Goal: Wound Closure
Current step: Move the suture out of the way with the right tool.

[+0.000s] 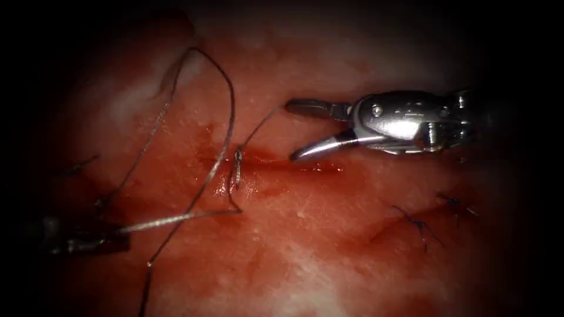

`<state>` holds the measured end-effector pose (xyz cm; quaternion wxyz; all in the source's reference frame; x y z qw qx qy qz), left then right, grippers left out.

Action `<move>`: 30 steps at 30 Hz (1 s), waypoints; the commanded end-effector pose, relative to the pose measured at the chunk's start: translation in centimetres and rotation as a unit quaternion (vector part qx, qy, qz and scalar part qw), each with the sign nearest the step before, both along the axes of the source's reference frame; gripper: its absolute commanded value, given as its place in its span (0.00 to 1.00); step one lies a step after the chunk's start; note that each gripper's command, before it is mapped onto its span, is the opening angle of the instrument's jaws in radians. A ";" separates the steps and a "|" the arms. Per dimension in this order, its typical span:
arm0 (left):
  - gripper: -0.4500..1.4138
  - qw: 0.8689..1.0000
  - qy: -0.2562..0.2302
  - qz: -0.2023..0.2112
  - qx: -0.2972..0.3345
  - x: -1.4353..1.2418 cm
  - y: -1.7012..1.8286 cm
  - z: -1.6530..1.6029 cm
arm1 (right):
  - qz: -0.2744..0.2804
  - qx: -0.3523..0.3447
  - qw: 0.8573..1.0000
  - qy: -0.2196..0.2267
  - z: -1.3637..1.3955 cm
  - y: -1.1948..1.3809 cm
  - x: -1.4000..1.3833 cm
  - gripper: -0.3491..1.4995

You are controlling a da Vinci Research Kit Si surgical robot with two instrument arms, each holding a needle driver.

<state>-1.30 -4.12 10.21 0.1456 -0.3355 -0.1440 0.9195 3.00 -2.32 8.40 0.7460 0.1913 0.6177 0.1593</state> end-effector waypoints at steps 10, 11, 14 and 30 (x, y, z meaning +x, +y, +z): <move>0.04 1.000 -0.006 -0.014 0.008 -0.18 0.43 0.31 | 0.024 0.004 1.000 -0.012 -0.17 -0.06 0.75 0.26; 0.04 1.000 -0.007 -0.014 0.008 -0.19 0.45 0.34 | 0.025 0.004 1.000 -0.013 -0.18 -0.06 0.76 0.26; 0.04 1.000 -0.008 -0.015 0.009 -0.22 0.53 0.45 | 0.022 0.004 1.000 -0.011 -0.20 -0.10 0.77 0.26; 0.06 1.000 -0.015 -0.007 0.013 -0.35 0.81 0.18 | 0.070 -0.011 0.996 -0.049 -0.83 -0.02 -0.50 0.50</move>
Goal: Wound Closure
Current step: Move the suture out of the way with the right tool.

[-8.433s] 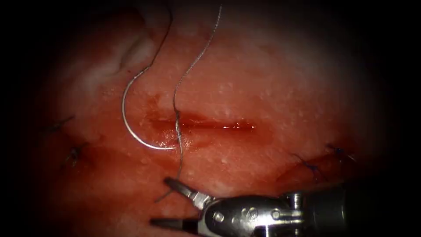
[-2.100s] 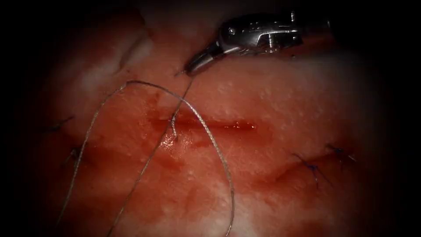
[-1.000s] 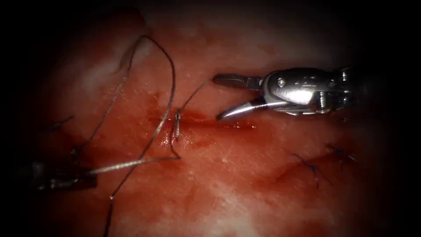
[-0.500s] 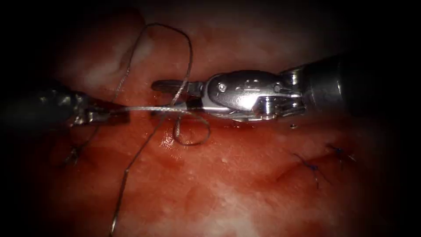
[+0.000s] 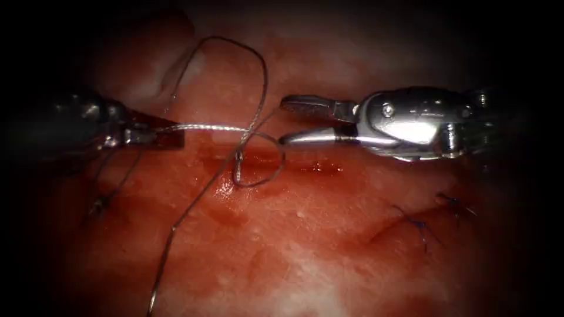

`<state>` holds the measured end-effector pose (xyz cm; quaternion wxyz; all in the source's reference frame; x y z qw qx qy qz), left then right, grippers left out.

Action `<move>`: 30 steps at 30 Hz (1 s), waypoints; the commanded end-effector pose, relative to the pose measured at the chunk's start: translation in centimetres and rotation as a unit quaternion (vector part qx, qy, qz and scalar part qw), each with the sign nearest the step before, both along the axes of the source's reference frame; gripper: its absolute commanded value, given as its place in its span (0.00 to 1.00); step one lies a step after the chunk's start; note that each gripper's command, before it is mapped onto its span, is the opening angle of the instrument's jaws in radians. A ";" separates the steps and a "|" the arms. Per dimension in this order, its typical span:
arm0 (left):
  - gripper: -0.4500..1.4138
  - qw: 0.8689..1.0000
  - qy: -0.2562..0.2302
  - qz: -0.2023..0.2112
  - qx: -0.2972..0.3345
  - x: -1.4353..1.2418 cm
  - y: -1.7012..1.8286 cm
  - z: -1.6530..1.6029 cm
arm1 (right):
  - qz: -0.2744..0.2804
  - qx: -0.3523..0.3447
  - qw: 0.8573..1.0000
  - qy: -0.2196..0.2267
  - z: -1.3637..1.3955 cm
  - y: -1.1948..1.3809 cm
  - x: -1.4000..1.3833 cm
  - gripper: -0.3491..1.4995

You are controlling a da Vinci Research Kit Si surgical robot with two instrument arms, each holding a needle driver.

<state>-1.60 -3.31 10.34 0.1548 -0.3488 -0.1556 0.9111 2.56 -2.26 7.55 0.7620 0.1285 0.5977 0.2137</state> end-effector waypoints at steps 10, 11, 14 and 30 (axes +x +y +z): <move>0.07 1.000 0.006 -0.012 -0.007 -0.08 0.62 0.20 | -0.023 0.069 0.996 0.058 -0.52 -0.85 0.09 0.39; 0.07 1.000 0.006 -0.011 -0.008 -0.05 0.61 0.23 | -0.019 0.078 0.994 0.071 -0.53 -0.87 0.26 0.39; 0.06 1.000 0.007 -0.009 -0.010 0.01 0.59 0.26 | -0.008 0.094 0.992 0.084 -0.49 -0.87 0.55 0.43; 0.05 1.000 0.008 -0.007 -0.014 0.06 0.60 0.33 | 0.018 0.146 0.982 0.115 -0.41 -0.90 1.05 0.00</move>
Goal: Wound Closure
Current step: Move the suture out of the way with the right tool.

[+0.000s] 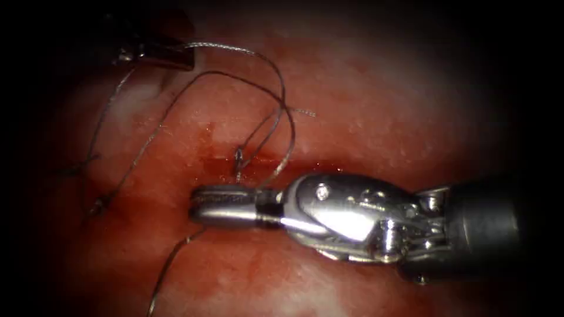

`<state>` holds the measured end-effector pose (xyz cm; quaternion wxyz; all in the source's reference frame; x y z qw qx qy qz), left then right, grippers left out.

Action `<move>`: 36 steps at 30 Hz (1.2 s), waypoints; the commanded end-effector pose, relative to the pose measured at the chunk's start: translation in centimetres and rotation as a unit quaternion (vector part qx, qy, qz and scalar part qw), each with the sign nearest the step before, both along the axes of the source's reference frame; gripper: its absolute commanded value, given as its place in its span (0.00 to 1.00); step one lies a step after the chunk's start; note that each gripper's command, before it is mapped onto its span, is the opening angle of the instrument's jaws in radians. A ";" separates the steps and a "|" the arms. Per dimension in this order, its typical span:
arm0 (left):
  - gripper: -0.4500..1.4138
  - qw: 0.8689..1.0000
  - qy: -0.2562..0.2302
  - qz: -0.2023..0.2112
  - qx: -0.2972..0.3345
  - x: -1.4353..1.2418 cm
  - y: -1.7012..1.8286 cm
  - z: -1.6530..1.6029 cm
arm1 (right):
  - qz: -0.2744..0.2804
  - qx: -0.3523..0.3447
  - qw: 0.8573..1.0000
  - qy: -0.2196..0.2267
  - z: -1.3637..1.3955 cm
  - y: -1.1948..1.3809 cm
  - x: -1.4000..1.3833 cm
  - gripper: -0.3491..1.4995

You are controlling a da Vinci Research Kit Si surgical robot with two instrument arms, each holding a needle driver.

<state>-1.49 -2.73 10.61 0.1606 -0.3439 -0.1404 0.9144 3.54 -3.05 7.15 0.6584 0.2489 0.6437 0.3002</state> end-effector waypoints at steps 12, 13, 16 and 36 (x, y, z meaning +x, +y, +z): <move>0.04 1.000 0.011 -0.004 0.008 0.22 0.18 0.41 | -0.222 -0.035 0.969 0.105 -1.35 -1.35 0.41 0.00; 0.04 1.000 0.012 -0.004 0.007 0.21 0.17 0.44 | -0.233 -0.036 0.965 0.114 -1.39 -1.36 0.41 0.00; 0.04 1.000 0.016 -0.005 0.006 0.20 0.13 0.50 | -0.265 -0.036 0.954 0.138 -1.41 -1.37 0.35 0.00; 0.10 1.000 0.017 -0.001 0.010 0.22 -0.39 0.30 | -0.188 -0.109 0.958 -0.185 -0.39 0.42 -1.81 0.85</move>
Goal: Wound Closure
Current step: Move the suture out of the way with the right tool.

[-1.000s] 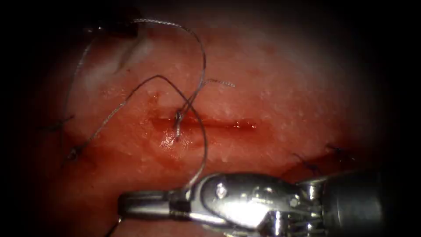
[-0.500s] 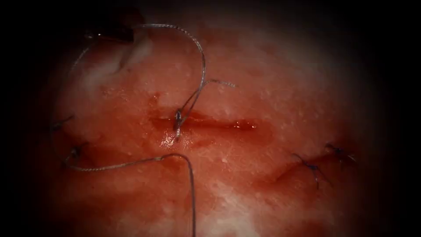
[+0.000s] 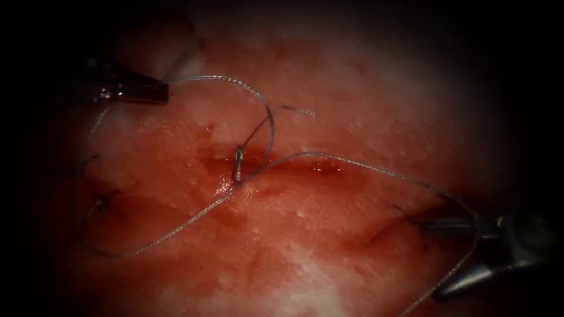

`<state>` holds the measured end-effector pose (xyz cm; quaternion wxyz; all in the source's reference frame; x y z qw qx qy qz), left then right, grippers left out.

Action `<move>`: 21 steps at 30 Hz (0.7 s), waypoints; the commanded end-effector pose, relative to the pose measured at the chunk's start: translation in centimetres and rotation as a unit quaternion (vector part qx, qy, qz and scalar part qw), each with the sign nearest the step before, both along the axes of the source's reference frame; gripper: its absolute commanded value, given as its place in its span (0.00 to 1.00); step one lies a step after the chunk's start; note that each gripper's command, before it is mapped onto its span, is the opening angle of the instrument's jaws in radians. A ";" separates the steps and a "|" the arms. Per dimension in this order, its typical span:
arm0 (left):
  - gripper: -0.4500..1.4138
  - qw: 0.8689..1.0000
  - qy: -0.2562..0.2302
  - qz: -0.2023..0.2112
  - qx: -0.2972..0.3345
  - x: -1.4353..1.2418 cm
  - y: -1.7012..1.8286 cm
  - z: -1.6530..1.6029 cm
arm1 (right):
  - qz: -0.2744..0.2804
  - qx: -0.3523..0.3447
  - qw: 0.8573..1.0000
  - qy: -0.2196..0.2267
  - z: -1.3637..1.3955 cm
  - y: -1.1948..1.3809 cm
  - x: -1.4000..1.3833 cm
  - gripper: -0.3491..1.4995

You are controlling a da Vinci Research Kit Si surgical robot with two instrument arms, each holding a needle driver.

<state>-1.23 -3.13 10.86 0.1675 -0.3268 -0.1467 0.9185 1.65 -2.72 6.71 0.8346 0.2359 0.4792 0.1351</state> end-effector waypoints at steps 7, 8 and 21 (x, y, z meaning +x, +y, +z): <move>0.11 1.000 0.002 -0.003 0.003 -0.02 -0.12 -0.06 | 0.048 0.065 0.989 0.121 -0.30 0.53 0.05 0.91; 0.11 1.000 0.001 -0.003 0.003 -0.02 -0.13 -0.07 | 0.052 0.072 0.985 0.145 -0.37 0.56 0.02 0.92; 0.12 1.000 -0.001 0.004 0.003 0.09 -0.35 -0.23 | 0.045 0.086 0.977 0.190 -0.82 1.02 -0.44 0.68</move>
